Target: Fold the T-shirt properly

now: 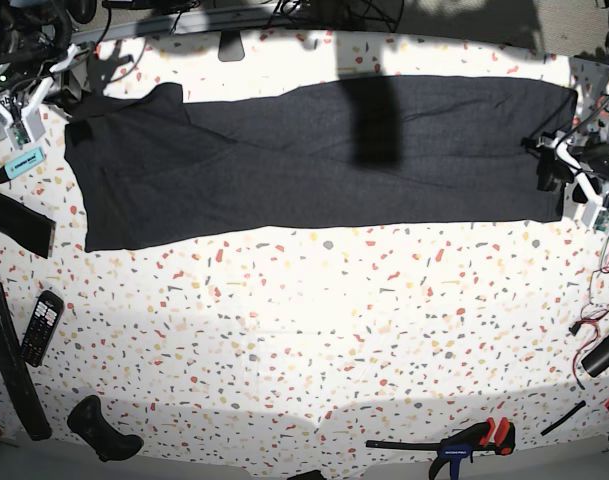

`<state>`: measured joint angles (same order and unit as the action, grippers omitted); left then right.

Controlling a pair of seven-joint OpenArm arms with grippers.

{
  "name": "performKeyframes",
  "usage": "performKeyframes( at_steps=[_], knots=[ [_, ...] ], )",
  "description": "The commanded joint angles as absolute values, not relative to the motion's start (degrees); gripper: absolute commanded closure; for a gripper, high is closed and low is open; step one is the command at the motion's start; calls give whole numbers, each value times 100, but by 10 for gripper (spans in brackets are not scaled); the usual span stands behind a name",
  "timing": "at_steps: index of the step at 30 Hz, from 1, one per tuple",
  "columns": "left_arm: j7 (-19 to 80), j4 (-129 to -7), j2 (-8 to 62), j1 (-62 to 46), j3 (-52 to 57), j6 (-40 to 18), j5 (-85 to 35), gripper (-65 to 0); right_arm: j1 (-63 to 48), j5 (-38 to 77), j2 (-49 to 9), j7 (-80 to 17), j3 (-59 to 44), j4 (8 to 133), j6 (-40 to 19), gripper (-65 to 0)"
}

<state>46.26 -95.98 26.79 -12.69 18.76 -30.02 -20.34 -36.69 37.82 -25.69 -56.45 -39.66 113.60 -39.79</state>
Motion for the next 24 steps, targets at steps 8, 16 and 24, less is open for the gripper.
performKeyframes(
  at_steps=[8,16,24],
  knots=[
    [4191,-9671,2779,-1208,1914,-2786,-1684,-310,-3686,3861,-2663,-5575,-4016,11419,-4000,0],
    [3789,-8980,2781,-1203,1914,-2930,-1627,-310,-3686,3863,-2663,-5572,-4016,11419,-4000,0],
    [3472,-8683,2777,-1208,1914,-2952,-1870,-309,-3686,3859,-2661,-5572,-4016,11419,-4000,0]
  ],
)
